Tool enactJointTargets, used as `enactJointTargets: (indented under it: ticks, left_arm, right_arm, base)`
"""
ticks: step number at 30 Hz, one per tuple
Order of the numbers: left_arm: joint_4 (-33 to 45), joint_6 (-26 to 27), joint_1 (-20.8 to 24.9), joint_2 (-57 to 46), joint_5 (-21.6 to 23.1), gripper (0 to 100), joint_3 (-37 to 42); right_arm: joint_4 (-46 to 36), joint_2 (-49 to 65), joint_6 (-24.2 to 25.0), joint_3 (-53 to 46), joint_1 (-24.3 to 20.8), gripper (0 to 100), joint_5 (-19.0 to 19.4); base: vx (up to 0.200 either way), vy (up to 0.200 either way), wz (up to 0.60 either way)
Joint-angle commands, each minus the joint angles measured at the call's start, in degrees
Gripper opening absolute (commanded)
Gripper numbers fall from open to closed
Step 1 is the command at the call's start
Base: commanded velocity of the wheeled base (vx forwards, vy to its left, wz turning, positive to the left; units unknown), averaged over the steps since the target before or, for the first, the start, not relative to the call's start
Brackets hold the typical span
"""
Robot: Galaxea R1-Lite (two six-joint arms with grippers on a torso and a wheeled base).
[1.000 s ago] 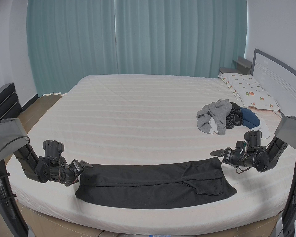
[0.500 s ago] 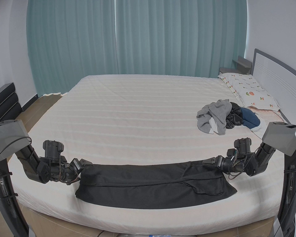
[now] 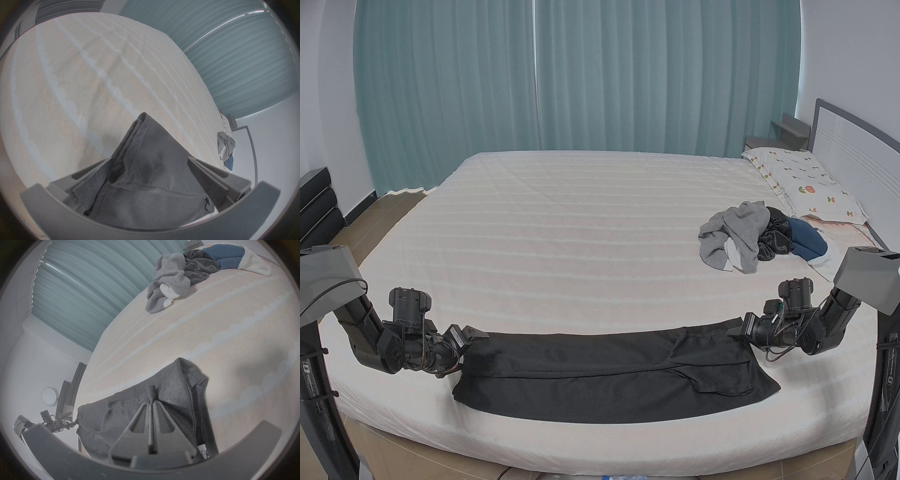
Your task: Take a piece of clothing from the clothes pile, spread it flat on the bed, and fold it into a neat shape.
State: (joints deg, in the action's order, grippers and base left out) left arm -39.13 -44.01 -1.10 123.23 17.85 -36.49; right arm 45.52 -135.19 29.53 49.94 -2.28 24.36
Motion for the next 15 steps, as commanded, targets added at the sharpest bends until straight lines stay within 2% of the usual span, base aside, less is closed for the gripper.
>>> enactJointTargets:
  ticks: [1, 4, 10, 15]
  left_arm:
    - [0.02, -0.03, -0.05, 0.25, 0.08, 100, 0.01]
    - [0.02, -0.03, -0.05, 0.25, 0.08, 100, 0.01]
    - [0.02, -0.03, -0.05, 0.25, 0.08, 100, -0.08]
    - [0.02, -0.03, -0.05, 0.25, -0.01, 100, -0.08]
  right_arm:
    - [1.15, 1.42, 0.01, -0.11, -0.18, 0, 0.43]
    - [4.05, 1.34, 0.18, -0.29, -0.36, 0, 0.43]
    - [11.26, -0.86, 3.52, -0.64, -0.71, 0, 0.16]
    - [13.28, -3.94, 3.52, 0.33, -0.53, 0, -0.19]
  base:
    - [0.0, 0.0, 0.0]
    - [0.0, 0.0, 0.0]
    - [0.0, 0.0, 0.0]
    - [0.0, 0.0, 0.0]
